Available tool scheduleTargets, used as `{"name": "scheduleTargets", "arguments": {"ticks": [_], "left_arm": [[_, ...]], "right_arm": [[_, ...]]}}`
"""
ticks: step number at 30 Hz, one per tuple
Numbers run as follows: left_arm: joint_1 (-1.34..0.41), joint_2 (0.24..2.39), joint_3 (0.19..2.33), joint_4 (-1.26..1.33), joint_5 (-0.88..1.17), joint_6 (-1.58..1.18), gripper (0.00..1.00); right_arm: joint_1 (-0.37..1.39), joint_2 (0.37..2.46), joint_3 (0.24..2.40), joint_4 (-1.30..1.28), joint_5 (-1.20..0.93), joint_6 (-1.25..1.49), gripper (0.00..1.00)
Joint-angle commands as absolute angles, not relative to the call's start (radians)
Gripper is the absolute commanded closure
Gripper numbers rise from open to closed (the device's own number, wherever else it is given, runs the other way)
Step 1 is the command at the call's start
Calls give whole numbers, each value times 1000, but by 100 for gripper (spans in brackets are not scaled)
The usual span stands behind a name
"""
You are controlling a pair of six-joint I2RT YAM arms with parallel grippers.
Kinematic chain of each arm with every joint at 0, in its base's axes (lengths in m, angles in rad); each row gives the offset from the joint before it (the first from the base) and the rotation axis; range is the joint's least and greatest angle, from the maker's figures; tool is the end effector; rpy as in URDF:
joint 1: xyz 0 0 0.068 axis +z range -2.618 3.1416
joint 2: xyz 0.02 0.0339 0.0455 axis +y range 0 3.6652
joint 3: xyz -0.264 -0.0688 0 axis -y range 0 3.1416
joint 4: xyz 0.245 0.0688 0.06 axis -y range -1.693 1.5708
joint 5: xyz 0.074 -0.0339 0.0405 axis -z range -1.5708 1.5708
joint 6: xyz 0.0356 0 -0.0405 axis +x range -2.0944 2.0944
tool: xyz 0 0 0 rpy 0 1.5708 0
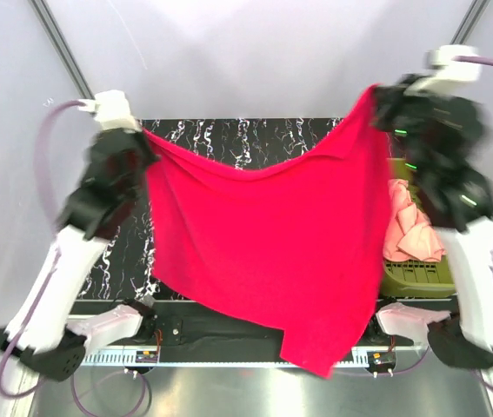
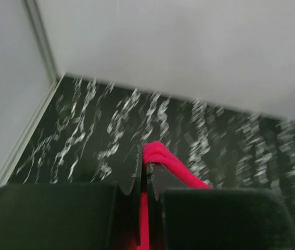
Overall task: Fold and stack the t-shirts
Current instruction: Flatten the tshirt out
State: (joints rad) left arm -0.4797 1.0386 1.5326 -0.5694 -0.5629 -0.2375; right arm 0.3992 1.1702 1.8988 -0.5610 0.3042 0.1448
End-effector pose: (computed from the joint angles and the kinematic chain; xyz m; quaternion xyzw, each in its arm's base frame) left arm 0.1659 -0.0649 0.5021 -0.1024 0.7221 -0.0385 0.6831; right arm 0.1574 0.0548 0.5825 0.0339 0.6475 0.1086 0.7535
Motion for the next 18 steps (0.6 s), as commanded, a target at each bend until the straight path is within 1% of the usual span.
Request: {"name": "scheduleTargets", "arguments": {"ticks": [1, 2, 3, 6, 7, 9, 10, 12, 13, 15, 16, 18], "left_arm": [[-411, 1103, 1384, -414, -650, -281, 100], [-373, 1145, 1331, -408, -666, -302, 100], [-355, 1172, 1312, -396, -672, -345, 100], [-270, 1296, 1278, -382, -637, -400, 100], [-253, 1374, 1285, -388, -631, -411, 100], [-206, 1458, 1327, -390, -614, -425, 100], [-192, 1501, 1347, -399, -603, -423, 100], [-161, 1630, 1399, -406, -594, -419, 100], [-152, 1710, 1455, -417, -582, -419, 100], [-124, 1787, 1521, -436, -563, -417, 100], [-108, 1858, 1595, -449, -531, -410, 100], [-95, 1928, 1678, -474, -512, -405, 100]], "right_arm": [[394, 1256, 1720, -395, 305, 120, 100], [393, 1275, 1632, -332, 311, 120, 100], [394, 1314, 1594, -301, 310, 123, 100], [393, 1409, 1537, -216, 304, 129, 100], [393, 1486, 1543, -197, 298, 130, 100], [385, 1569, 1580, -180, 285, 121, 100], [380, 1651, 1601, -179, 282, 109, 100], [358, 1735, 1678, -179, 267, 110, 100], [347, 1808, 1710, -192, 258, 118, 100], [318, 1908, 1801, -204, 253, 124, 100], [308, 1937, 1862, -212, 242, 126, 100], [279, 2036, 1935, -233, 232, 124, 100]]}}
